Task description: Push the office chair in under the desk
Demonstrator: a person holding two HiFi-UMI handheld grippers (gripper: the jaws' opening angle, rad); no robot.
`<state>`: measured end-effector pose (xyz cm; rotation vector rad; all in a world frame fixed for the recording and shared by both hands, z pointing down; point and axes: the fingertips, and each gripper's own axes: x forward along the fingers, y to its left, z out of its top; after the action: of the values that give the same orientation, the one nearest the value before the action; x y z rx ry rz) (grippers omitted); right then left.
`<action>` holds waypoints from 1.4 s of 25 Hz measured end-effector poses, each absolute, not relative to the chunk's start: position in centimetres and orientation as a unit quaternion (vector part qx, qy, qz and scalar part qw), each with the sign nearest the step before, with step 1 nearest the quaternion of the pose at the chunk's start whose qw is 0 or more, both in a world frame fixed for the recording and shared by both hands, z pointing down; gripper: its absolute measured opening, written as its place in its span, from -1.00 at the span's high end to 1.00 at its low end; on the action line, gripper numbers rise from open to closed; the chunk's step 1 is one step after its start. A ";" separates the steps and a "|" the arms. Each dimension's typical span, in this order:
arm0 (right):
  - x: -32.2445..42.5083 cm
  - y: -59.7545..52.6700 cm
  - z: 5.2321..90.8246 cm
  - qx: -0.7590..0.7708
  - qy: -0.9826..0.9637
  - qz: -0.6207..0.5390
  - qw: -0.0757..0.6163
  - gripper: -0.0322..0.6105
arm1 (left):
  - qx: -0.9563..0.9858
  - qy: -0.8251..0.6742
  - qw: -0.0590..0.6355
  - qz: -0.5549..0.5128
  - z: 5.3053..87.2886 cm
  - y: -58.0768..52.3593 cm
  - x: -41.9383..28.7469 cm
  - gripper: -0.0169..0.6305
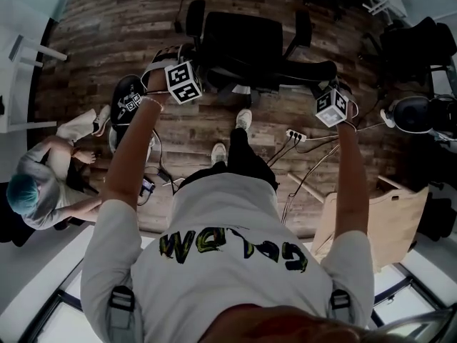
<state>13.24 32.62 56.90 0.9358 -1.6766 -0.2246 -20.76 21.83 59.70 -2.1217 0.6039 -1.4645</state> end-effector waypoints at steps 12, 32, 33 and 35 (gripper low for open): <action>16.4 25.0 57.4 0.392 -0.726 -0.104 0.556 0.25 | -0.771 0.236 0.232 -0.544 59.5 15.2 -18.3 0.26; 19.8 10.8 58.5 0.389 -0.742 -0.111 0.534 0.24 | -0.750 0.260 0.190 -0.578 60.8 0.9 -15.5 0.25; 19.9 10.2 58.5 0.389 -0.743 -0.112 0.533 0.24 | -0.747 0.260 0.187 -0.582 60.9 0.2 -15.5 0.25; 19.9 8.7 58.5 0.389 -0.745 -0.115 0.530 0.24 | -0.744 0.266 0.183 -0.586 60.9 -1.4 -15.5 0.24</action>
<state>19.89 8.70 58.51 0.9288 -1.7780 -0.2745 -15.51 -1.38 60.93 -2.0982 0.7508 -1.6528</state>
